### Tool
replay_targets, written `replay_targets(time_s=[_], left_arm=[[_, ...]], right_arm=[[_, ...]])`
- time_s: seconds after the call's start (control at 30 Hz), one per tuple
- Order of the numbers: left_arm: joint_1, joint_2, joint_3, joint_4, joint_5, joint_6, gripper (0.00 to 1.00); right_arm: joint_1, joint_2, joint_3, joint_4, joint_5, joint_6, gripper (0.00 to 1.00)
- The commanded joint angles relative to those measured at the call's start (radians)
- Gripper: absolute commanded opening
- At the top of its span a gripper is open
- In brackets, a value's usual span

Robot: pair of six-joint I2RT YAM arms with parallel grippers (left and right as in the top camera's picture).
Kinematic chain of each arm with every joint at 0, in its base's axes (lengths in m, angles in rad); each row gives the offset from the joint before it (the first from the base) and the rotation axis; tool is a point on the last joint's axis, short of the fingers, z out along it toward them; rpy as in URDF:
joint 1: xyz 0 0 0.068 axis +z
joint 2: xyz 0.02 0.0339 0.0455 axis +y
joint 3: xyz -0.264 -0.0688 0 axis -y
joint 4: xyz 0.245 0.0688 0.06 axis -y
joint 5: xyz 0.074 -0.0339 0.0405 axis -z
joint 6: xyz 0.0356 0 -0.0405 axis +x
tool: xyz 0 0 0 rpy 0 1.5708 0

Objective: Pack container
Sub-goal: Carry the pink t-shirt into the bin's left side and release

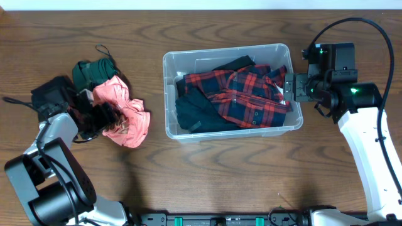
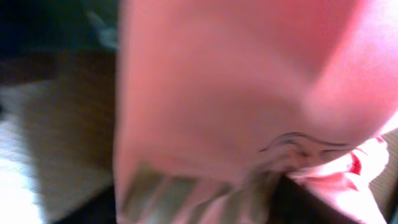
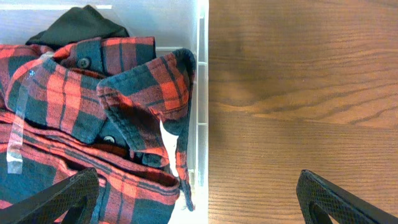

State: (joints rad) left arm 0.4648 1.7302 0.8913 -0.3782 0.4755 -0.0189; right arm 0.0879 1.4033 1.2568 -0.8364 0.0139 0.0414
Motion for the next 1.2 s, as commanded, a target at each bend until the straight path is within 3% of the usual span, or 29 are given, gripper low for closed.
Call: replay_targets(time_s=[0.0,0.1,0.43,0.67,0.8,0.93,1.17], left_arm=[[-0.001,0.025,-0.026,-0.018,0.11,0.019,0.28],[-0.001,-0.035,-0.022,-0.032,0.196,0.019,0.06],[-0.019,-0.525,0.071,-0.232,0.26,-0.012,0.06],[-0.216,-0.793,0.115,-0.19,0.259,-0.083,0.06],[-0.422,-0.794,0.115,-0.142,0.262,-0.091,0.06],[-0.611,-0.689,0.117,-0.096,0.256,-0.093,0.06],[-0.676,-0.443,0.134,-0.051,0.228,-0.094,0.06]], right_arm=[[-0.005,0.003,-0.002,-0.004,-0.002,0.009,0.99],[-0.005,0.003,-0.002,-0.006,0.024,0.01,0.99],[-0.005,0.003,-0.002,-0.005,0.043,0.01,0.99],[-0.005,0.002,-0.002,-0.006,0.072,0.027,0.99],[-0.02,-0.005,-0.002,-0.013,0.098,0.057,0.99],[-0.036,-0.005,-0.002,-0.025,0.098,0.057,0.99],[-0.036,-0.005,-0.002,-0.03,0.098,0.055,0.99]])
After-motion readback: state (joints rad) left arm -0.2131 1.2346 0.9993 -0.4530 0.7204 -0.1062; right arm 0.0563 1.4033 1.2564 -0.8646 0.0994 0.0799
